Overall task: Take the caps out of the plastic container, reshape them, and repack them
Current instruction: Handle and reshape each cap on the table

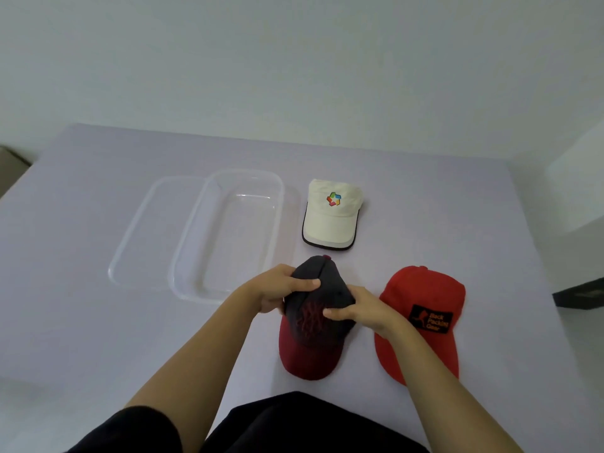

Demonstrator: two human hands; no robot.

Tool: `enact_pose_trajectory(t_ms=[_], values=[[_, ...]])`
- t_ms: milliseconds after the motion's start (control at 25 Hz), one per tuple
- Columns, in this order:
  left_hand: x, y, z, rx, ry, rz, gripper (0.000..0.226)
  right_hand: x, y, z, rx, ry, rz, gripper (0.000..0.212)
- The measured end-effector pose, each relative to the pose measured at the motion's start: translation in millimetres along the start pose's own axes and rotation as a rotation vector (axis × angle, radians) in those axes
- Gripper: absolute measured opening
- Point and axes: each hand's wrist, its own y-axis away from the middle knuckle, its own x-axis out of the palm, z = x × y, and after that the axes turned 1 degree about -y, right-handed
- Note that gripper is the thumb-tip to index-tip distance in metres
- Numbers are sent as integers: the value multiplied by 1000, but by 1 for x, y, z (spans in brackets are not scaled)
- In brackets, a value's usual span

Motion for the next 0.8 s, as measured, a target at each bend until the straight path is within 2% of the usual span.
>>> enact_pose_trajectory(t_ms=[200,320,440,520,680,800], values=[[-36,52,-18,185,-94,170,41,33,31,51,-226,-192,-29,46],[-73,81,-28,261,-161,238,29,58,29,79,-331,-269,29,61],[-114,97,-28,291,-149,275,26,83,15,97,-358,-351,95,71],[-135,104,-21,294,-153,258,28,100,5,106,-367,-343,95,68],[-158,112,-23,337,-317,176,30,124,-14,119,-415,-285,-54,45],[-171,111,-38,354,-424,149,29,134,-22,129,-429,-303,-100,46]])
